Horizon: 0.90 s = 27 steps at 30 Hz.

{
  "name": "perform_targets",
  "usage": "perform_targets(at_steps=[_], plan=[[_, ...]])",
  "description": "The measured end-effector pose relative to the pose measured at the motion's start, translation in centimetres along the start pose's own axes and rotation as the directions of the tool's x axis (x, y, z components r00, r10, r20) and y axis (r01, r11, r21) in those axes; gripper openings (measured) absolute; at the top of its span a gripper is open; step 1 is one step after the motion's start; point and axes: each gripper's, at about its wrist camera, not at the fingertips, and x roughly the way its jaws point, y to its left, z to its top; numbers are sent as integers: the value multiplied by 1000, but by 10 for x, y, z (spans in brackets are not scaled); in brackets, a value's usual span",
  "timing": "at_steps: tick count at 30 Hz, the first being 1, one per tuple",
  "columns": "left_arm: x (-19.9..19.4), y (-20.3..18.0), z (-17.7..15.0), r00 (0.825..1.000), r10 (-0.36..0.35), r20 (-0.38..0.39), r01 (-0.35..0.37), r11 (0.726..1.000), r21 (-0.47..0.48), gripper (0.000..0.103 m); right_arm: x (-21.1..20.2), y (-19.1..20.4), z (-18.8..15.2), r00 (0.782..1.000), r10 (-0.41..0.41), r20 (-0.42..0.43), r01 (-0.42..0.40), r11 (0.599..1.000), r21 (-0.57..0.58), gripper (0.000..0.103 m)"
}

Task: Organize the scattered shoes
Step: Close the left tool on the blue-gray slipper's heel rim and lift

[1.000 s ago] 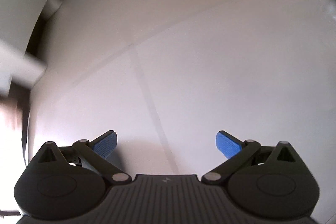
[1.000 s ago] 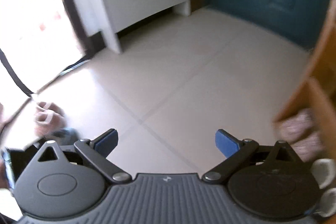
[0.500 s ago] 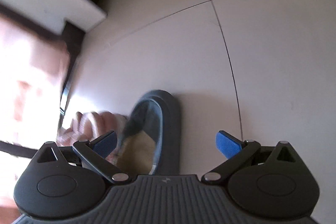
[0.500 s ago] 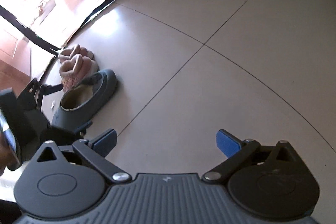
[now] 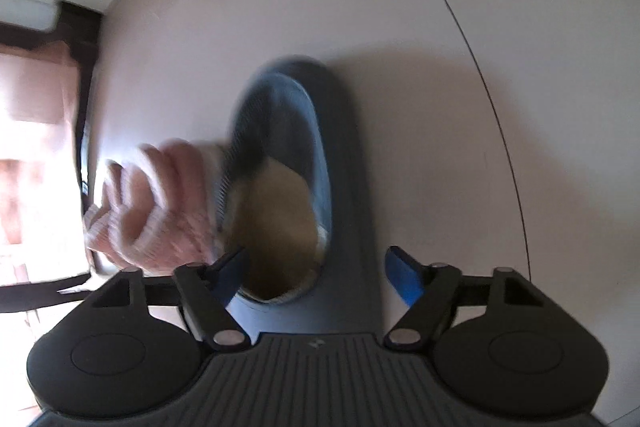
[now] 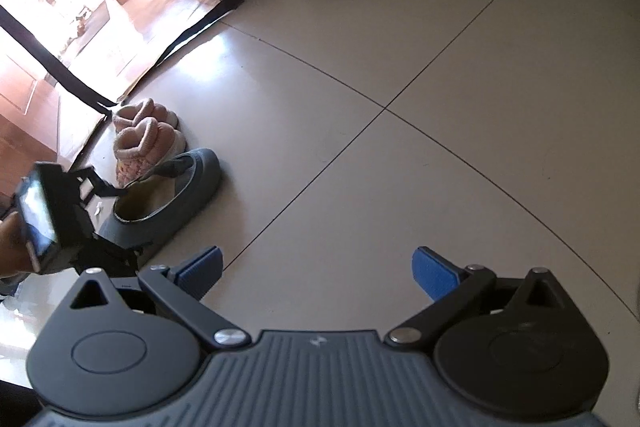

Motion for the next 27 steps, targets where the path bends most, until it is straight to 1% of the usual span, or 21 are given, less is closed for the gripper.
perform_targets(at_steps=[1,2,4,8,11,14,15,17,20,22,23,25,27], plan=[[3,1,-2,1000,-7,9,7,999,-33,40,0,2,0,1000,2,-2,-2,1000,-7,101],[3,2,-3,999,-29,18,30,998,-56,28,1,4,1,1000,3,-2,-3,1000,-10,101],[4,10,-2,994,-106,39,109,989,-104,16,-3,6,1,1000,5,10,-5,1000,-14,101],[-2,12,3,984,-157,86,168,975,-144,15,-13,2,2,1000,2,28,-1,1000,-8,101],[-13,-3,12,971,-201,131,216,969,-119,15,-16,-2,3,999,-9,36,9,1000,6,101],[-25,-17,24,948,-266,176,287,952,-105,14,-31,-8,2,996,-41,77,42,999,-1,101],[-32,-25,31,936,-291,199,312,947,-82,14,-35,-9,1,995,-50,88,51,999,-8,101],[-42,-39,44,921,-318,226,335,941,-39,14,-47,-13,-3,989,-81,121,86,996,-32,101],[-59,-73,83,898,-369,241,368,928,49,14,-63,-25,-15,977,-147,154,156,987,-49,101],[-66,-96,112,885,-396,243,385,918,94,14,-74,-42,-22,967,-193,166,196,981,-1,101],[-68,-106,123,882,-402,247,388,916,105,14,-78,-48,-24,965,-201,169,200,979,26,101],[-76,-129,155,875,-401,271,385,916,114,14,-89,-70,-31,962,-206,182,185,975,123,101],[-83,-146,181,869,-402,288,384,916,118,14,-97,-83,-35,956,-216,201,182,968,172,101]])
